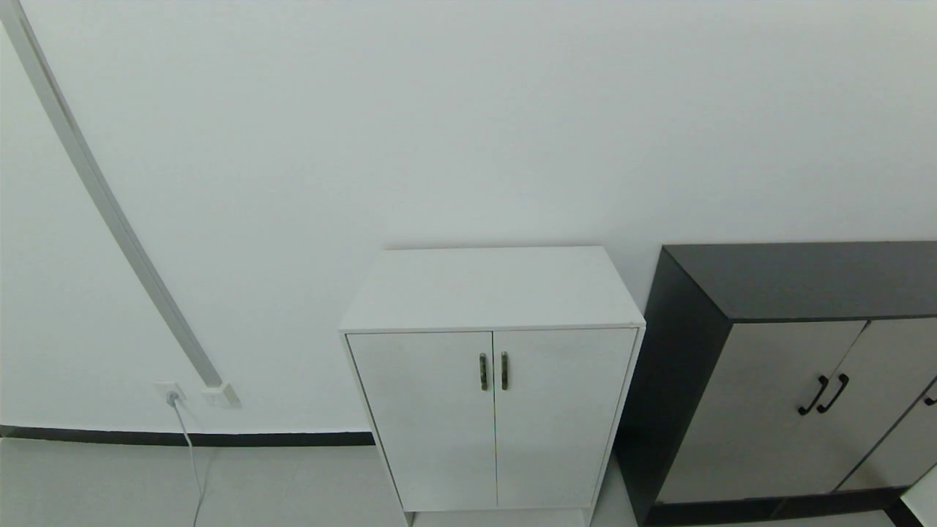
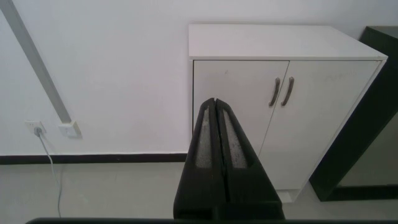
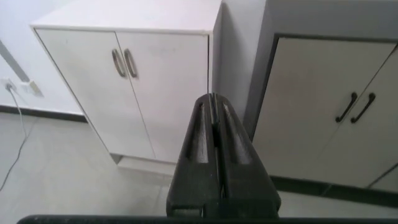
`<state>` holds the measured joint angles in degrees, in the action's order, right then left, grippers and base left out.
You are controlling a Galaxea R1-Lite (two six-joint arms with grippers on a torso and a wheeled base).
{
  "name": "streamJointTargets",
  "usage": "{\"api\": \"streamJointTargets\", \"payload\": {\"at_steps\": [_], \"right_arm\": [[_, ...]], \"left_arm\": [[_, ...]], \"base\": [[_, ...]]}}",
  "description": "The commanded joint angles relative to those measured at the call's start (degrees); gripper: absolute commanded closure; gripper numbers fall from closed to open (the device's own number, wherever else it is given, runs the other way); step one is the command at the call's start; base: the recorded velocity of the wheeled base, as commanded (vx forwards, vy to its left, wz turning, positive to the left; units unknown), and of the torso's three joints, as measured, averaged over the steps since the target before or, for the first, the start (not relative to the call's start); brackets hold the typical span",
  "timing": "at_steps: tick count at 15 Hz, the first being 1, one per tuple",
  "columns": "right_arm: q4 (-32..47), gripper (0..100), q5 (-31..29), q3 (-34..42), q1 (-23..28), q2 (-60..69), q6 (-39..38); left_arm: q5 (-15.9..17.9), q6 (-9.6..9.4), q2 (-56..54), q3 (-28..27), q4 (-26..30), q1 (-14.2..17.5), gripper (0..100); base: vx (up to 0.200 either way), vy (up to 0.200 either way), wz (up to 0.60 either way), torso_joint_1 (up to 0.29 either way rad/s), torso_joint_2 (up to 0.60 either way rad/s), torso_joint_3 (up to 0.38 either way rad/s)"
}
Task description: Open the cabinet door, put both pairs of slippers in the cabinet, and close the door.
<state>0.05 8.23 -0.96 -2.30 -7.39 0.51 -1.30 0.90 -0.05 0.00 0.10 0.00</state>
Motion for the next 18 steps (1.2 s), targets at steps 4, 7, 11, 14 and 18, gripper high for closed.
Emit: {"api": "streamJointTargets", "payload": {"at_steps": [4,7,11,14,18], "right_arm": [[-0.31,100,-3.48,0.79,2.48,7.3,4.67],[-0.14,100,-6.65,0.96,2.48,7.12,-3.24],[-0.4,100,-10.51,0.96,2.39,7.3,-4.38],[-0.49,100,-10.78,0.96,2.39,7.3,-5.35],[-0.4,100,-10.51,0.96,2.48,7.3,-4.82]], "left_arm": [[-0.01,0.06,0.05,0.0,-0.01,0.0,100],[-0.1,0.06,0.05,0.0,-0.01,0.0,100],[-0.01,-0.2,0.05,0.0,-0.01,0.0,100],[0.07,-0.2,0.05,0.0,-0.01,0.0,100],[0.07,-0.2,0.05,0.0,-0.01,0.0,100]], "base": [[0.0,0.0,0.0,0.0,0.0,0.0],[0.0,0.0,0.0,0.0,0.0,0.0],[0.0,0.0,0.0,0.0,0.0,0.0],[0.0,0.0,0.0,0.0,0.0,0.0],[0.0,0.0,0.0,0.0,0.0,0.0]]}}
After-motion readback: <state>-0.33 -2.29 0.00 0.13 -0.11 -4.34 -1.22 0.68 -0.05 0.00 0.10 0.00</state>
